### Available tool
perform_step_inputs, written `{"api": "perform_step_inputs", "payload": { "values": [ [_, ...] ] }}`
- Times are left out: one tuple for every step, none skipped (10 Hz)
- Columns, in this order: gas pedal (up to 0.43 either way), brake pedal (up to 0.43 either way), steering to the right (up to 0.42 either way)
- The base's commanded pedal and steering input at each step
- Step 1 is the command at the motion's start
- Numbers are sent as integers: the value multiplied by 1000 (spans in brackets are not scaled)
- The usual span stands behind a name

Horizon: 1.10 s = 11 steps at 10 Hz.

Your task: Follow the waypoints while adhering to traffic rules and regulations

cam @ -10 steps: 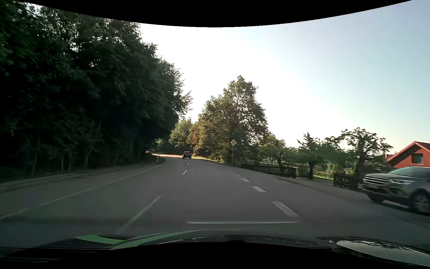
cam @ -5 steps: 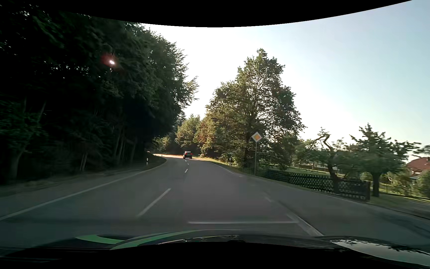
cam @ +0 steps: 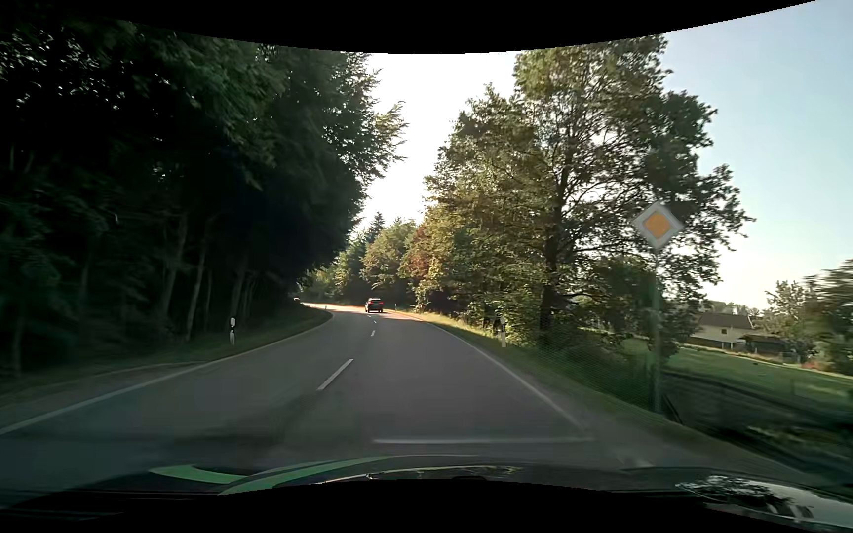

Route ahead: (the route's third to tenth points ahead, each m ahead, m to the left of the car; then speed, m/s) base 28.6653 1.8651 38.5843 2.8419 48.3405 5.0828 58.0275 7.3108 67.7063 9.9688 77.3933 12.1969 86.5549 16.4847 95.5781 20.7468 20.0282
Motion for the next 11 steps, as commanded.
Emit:
{"api": "perform_step_inputs", "payload": {
  "values": [
    [157, 0, -26],
    [157, 0, -25],
    [157, 0, -24],
    [169, 0, -24],
    [169, 0, -23],
    [177, 0, -23],
    [177, 0, -23],
    [177, 0, -23],
    [177, 0, -23],
    [177, 0, -23],
    [189, 0, -23]
  ]
}}
